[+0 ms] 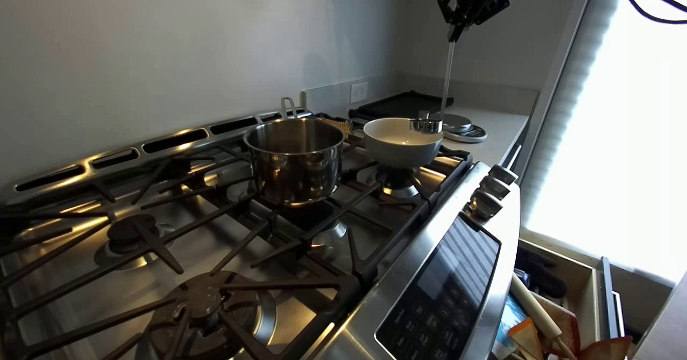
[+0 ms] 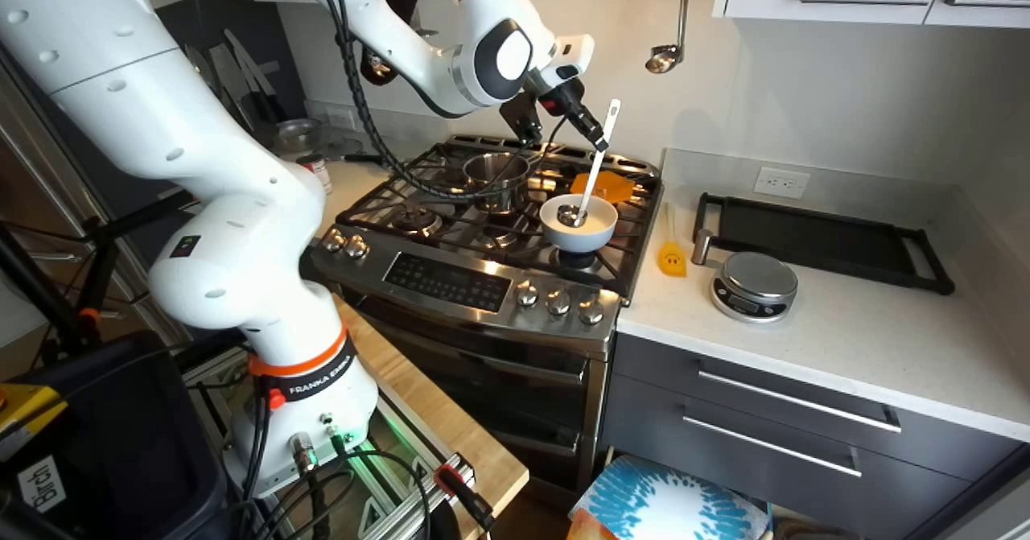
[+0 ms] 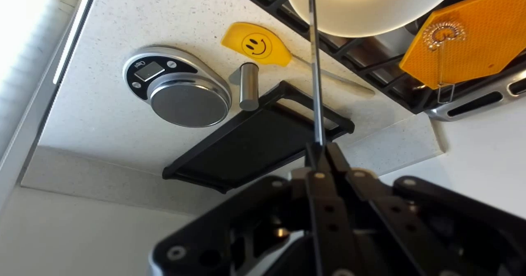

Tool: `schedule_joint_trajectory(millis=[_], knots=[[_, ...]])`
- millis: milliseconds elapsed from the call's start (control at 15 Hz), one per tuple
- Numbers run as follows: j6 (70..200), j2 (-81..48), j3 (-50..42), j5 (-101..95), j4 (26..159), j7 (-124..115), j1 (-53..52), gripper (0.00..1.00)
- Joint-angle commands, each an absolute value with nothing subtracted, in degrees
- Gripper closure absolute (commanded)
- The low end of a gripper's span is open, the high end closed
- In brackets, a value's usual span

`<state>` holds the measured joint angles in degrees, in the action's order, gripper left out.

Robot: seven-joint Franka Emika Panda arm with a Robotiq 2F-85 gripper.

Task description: Pick up the silver serving spoon from the silver pot and put it in the white bowl

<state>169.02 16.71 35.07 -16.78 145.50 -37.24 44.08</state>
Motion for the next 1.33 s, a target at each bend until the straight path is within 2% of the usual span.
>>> schedule_joint_trajectory(millis=[0,400,467,600,1133,1267], knots=[[169.66,10.28,38.14,-19.42,141.67,-39.22,47.92,0.99],[168.82,4.03,38.59,-19.35,138.96,-38.69,49.04,0.99],[168.58,3.33,38.29,-18.69,138.55,-38.28,48.74,0.74],[168.69,1.52,38.02,-18.13,137.76,-37.89,48.48,0.65],[167.79,-2.6,38.69,-14.24,135.03,-35.95,47.32,0.04],[167.76,-2.41,39.42,-12.49,134.76,-35.13,46.92,0.0]])
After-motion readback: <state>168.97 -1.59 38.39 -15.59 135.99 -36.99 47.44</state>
